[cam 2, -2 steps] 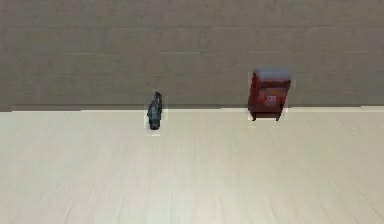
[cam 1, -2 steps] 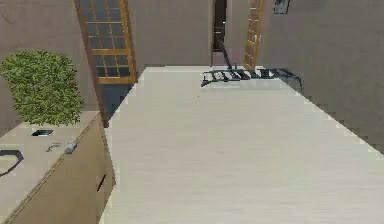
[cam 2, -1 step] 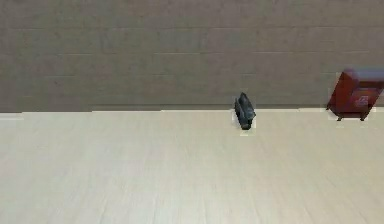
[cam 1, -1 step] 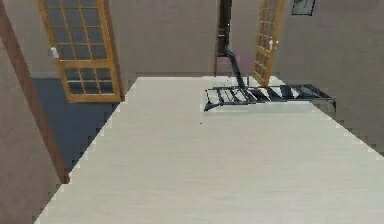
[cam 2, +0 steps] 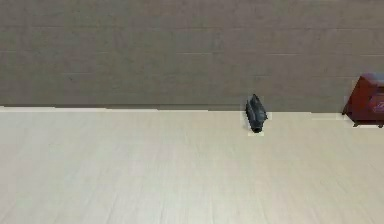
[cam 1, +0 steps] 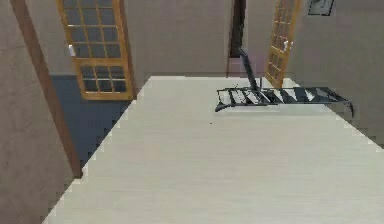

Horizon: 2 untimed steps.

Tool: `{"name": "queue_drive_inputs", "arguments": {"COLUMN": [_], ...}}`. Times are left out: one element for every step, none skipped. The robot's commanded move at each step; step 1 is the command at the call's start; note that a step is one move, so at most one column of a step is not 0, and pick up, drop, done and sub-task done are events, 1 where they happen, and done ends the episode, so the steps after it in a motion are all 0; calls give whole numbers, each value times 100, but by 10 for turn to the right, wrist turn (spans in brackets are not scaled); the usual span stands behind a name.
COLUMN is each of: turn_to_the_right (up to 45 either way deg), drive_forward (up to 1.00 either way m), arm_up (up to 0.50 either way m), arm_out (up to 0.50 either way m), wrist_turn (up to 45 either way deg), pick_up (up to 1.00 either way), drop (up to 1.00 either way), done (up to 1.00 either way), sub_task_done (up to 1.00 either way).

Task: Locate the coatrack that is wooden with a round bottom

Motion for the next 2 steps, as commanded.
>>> {"name": "queue_drive_inputs", "arguments": {"turn_to_the_right": [0, -180], "drive_forward": [65, 0], "arm_up": [0, 0], "arm_out": [0, 0], "wrist_turn": [0, 0], "pick_up": [0, 0], "drop": [0, 0], "done": [0, 0], "sub_task_done": [0, 0]}}
